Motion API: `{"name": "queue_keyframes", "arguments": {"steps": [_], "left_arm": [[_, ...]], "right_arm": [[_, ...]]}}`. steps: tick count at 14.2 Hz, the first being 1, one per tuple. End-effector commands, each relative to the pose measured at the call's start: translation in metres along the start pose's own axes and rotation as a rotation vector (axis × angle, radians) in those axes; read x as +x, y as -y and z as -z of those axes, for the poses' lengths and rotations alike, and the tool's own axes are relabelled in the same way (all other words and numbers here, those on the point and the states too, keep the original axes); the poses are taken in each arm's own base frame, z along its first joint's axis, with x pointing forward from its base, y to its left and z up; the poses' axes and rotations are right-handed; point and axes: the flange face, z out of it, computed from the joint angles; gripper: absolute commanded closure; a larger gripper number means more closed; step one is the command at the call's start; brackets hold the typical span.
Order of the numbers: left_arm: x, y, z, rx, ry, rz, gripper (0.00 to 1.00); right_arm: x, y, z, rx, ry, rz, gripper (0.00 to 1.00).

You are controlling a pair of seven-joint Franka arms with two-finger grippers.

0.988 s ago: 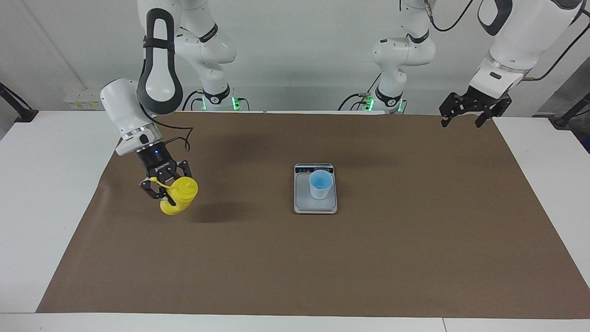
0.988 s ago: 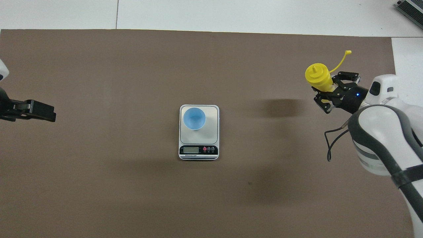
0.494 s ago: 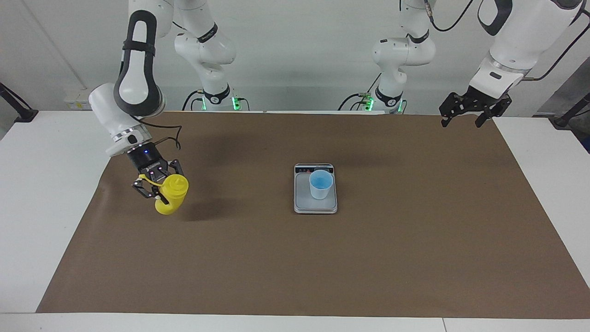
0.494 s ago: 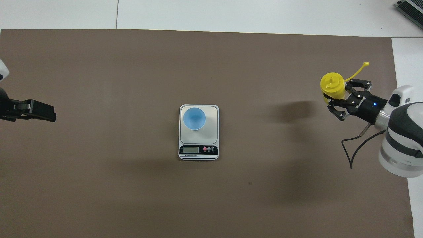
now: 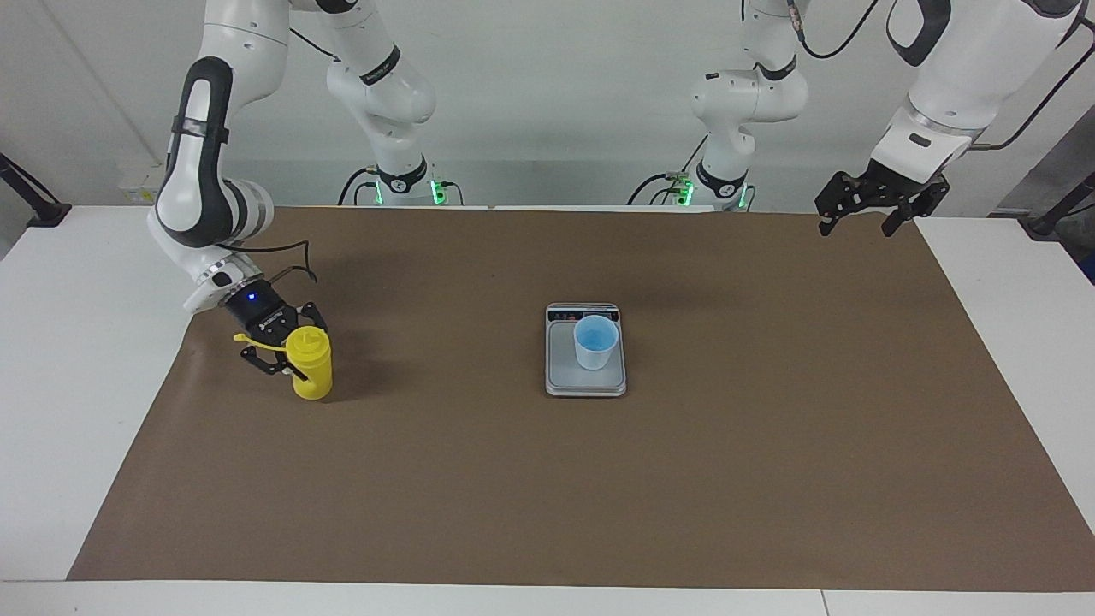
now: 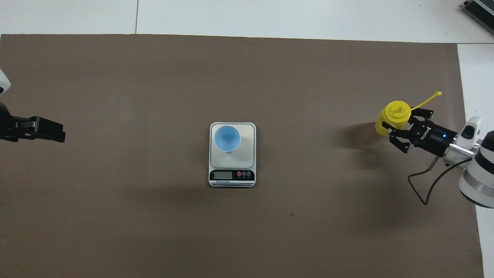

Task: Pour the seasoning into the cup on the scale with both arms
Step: 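Lower the yellow bottle onto the table with the right gripper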

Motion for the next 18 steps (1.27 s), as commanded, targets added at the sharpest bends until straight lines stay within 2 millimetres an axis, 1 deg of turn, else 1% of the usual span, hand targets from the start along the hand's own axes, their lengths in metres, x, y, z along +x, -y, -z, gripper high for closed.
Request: {"name": "queue_keyframes", "arguments": {"steps": [1,3,5,7,8,9,15,17,18], "left_arm": [[-0.004,0.004,-0.002,-0.007,0.009,-0.003,0.00],[-0.004,0.004,-0.002,-0.007,0.009,-0.003,0.00],[-0.004,0.004,-0.002,-0.007,0.009,-0.003,0.00],[-0.004,0.004,-0.002,-0.007,0.009,-0.003,0.00],[-0.004,0.004,-0.002,-0.007,0.009,-0.003,0.00],[-0.004,0.004,-0.002,-0.007,0.009,-0.003,0.00],[-0.004,0.004,-0.002,-0.007,0.009,-0.003,0.00],[-0.004,0.004,-0.001,-0.007,0.008,-0.003,0.00],[-0.004,0.004,-0.002,-0.007,0.009,-0.003,0.00]], "right_arm": [[-0.012,-0.003,0.000,0.005,-0.086,-0.006,0.61],[-0.015,-0.001,0.000,0.018,-0.106,-0.014,0.54],[-0.020,0.001,0.002,0.024,-0.116,-0.022,0.40],[-0.021,0.000,0.005,0.023,-0.123,-0.025,0.22],[-0.020,-0.001,0.007,0.024,-0.130,-0.025,0.06],[-0.020,-0.001,0.007,0.024,-0.131,-0.025,0.00],[-0.020,-0.006,0.027,0.009,-0.087,0.010,0.00],[-0.025,-0.005,0.037,0.016,-0.050,0.028,0.00],[-0.030,-0.003,0.038,0.028,-0.030,0.034,0.00]]}}
